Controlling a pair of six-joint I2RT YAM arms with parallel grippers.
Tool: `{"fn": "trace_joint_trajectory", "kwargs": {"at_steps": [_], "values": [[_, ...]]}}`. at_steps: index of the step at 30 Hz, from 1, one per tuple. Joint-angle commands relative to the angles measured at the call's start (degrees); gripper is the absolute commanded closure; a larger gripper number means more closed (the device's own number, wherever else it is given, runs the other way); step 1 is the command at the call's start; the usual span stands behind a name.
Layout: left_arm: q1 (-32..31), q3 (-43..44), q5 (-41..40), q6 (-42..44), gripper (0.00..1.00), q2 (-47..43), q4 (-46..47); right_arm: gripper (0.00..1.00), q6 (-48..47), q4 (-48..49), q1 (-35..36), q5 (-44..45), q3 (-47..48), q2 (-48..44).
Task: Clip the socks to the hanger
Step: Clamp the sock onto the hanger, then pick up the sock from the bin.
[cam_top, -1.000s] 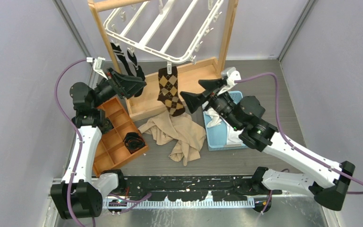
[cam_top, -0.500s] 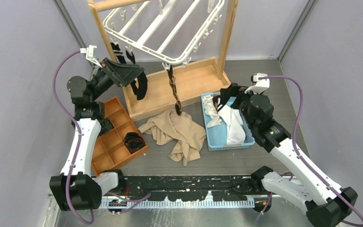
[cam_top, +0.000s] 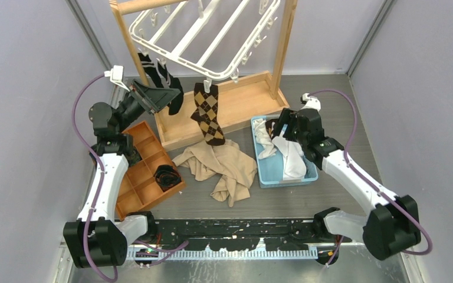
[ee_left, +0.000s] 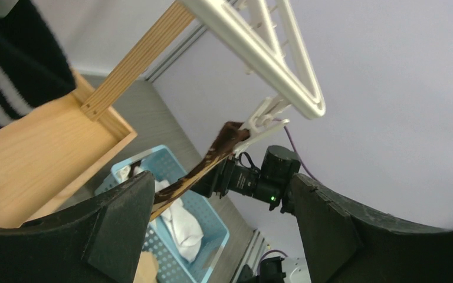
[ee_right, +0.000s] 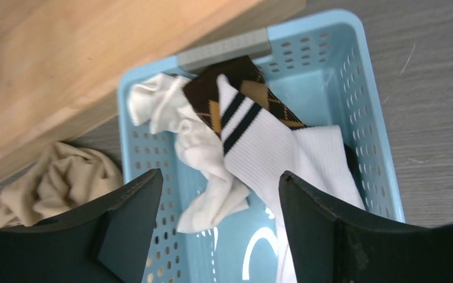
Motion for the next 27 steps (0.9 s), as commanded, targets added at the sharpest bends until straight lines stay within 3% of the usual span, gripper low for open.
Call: {"fn": "trace_joint_trajectory", "kwargs": {"at_steps": [1,11,18,24,27], "values": [[-0.3,2.23,0.84,6.25,0.12,-1.71,-10.24,0.25,-1.58,0.92,-1.21,-4.8,4.7,6.99],[-0.5,4.14,1.68,6.5,0.12,-2.06,-10.73,0.31,-9.29,-0.13,-1.91,-5.43,15.59,22.62],[-0.5,3.94,1.21,6.59,0.12,-2.32,-10.6,0.34,-12.2,-1.49,-2.28,-5.32,19.05,28.07],[-0.5,3.96,0.98,6.75,0.12,-2.07,-10.66,0.45,-12.12,-1.75,-2.74,-6.86,19.19,30.3],[-0.5,4.04,0.87,6.69,0.12,-1.82,-10.77,0.58,-12.89,-1.84,-2.83,-7.39,18.66,30.18]]}}
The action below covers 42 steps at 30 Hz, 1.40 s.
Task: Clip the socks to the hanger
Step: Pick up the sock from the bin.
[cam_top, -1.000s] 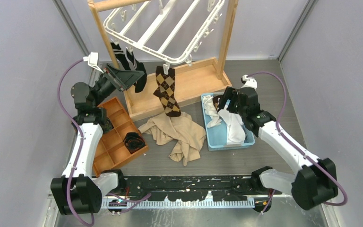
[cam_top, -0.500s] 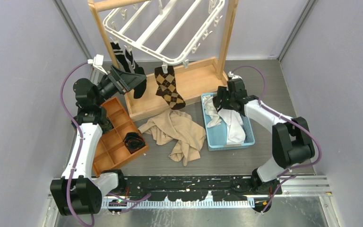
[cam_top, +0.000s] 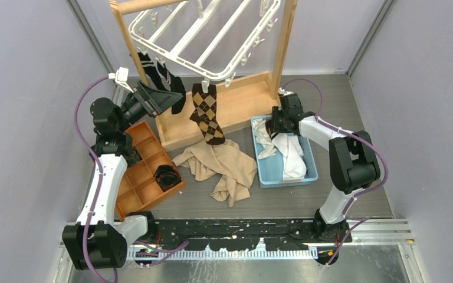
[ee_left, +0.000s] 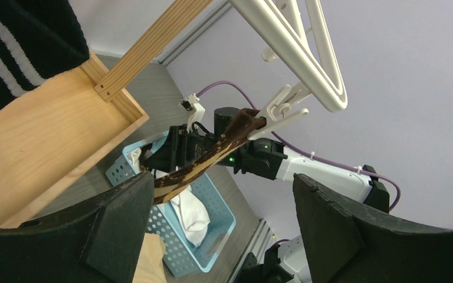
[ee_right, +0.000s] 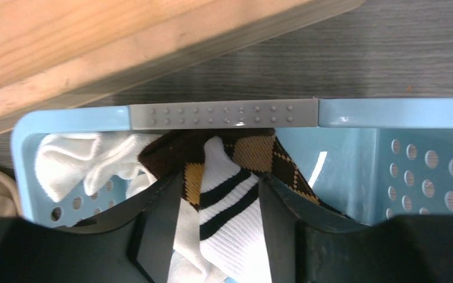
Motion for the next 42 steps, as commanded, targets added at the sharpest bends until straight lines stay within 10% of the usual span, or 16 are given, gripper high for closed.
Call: {"fn": "trace_joint_trajectory", "kwargs": {"at_steps": [1,9,27,37,42], "values": [[-0.24,2.27,0.52,0.79,0.12,-0.84,0.51,0.61,-1.54,0.63,-0.27,-1.41,0.98,-0.98],[-0.24,2.67,0.4,0.71,0.12,-0.23,0.89,0.86,-2.86,-1.11,-0.29,-0.47,-1.16,-7.26],[-0.28,3.53,0.63,-1.26,0.12,1.2,3.93,0.82,3.22,-21.99,-0.31,-5.29,-14.07,-23.32],[-0.32,4.28,1.07,-1.45,0.12,1.37,4.81,0.3,-0.13,-20.49,-0.24,-9.75,-6.1,-25.85],[-0.32,3.82,0.83,-2.2,0.11,1.46,6.45,0.26,-2.34,-12.26,-0.26,-9.65,-2.53,-21.66]]}}
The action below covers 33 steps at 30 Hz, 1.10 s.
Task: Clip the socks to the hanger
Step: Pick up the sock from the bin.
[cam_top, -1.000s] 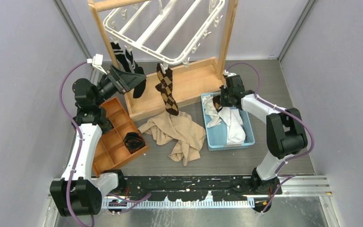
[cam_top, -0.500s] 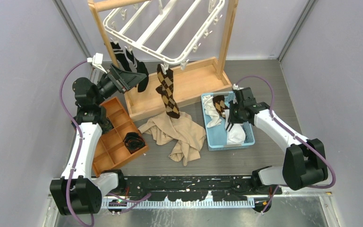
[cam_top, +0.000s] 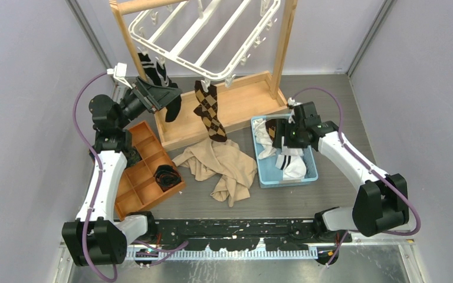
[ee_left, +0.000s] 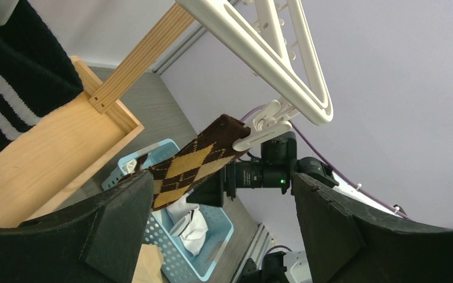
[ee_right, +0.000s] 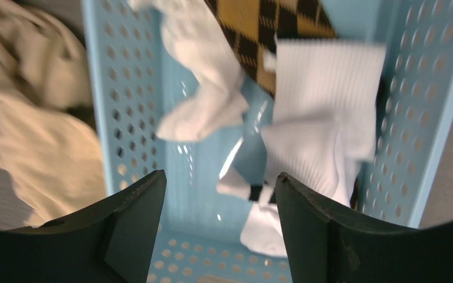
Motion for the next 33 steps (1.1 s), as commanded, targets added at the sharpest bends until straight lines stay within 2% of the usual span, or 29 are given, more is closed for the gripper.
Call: {"fn": "trace_joint_trajectory", "kwargs": {"at_steps": [1,6,11,15,28,33], "values": [[-0.21,1.73,0.85,-1.24,0.11,-0.23,4.55,0.26,-2.73,10.49,-0.22,-1.35,4.47,3.1],[-0.21,1.41,0.77,-2.43,0.11,-0.44,5.52,0.31,-2.72,15.26,-0.23,-0.99,7.64,12.5],[-0.21,-1.92,-0.21,-5.23,0.11,-0.99,9.66,0.46,-2.44,16.3,-0.44,2.0,10.62,20.31],[-0.21,-3.31,-0.73,-5.73,0.11,-1.44,10.48,0.53,-2.57,15.16,-0.6,3.7,12.53,23.73],[-0.24,-3.45,-0.5,-5.64,0.11,-1.07,10.43,0.55,-2.17,14.24,-0.65,5.05,15.27,27.37],[-0.21,-3.54,-0.81,-5.71,0.11,-0.89,10.38,0.58,-2.59,13.18,-0.66,5.51,15.56,28.93]]}}
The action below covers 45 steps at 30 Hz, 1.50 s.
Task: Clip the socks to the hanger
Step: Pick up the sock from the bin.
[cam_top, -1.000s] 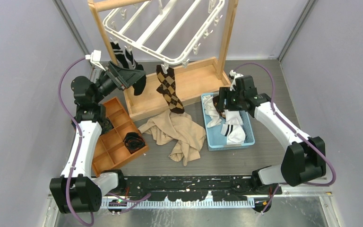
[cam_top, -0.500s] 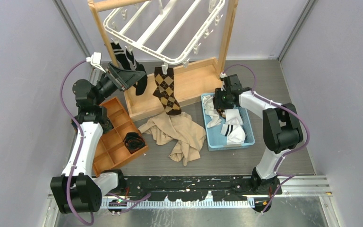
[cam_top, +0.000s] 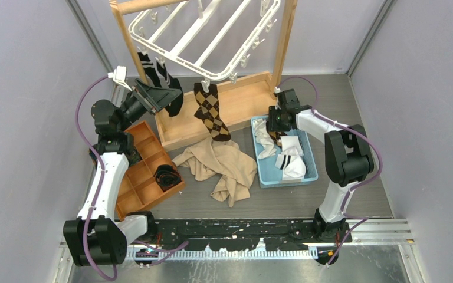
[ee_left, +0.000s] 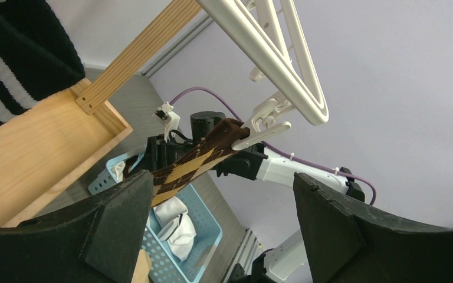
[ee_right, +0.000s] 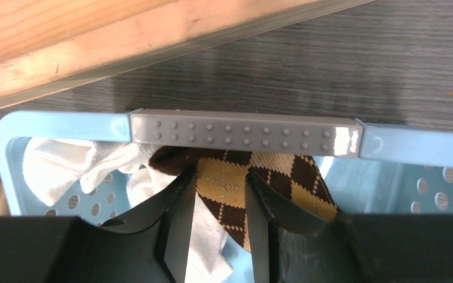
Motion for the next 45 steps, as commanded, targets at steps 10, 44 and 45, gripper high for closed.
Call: {"fn": "trace_joint_trajectory", "kwargs": {"at_steps": [10,44,45], "values": [[-0.21,0.33,-0.34,-0.59,0.11,-0.45,3.74,0.85,-0.93,-0.63,-0.31,0.14,1.43,0.21],[-15.89,-2.55,16.39,-9.75,0.05,0.67,46.35,0.95,4.88,13.64,-0.33,-19.5,-13.98,-46.11],[-16.14,-2.97,16.45,-9.46,0.06,0.35,46.58,0.96,5.17,13.19,-0.35,-19.79,-13.57,-46.68]]}}
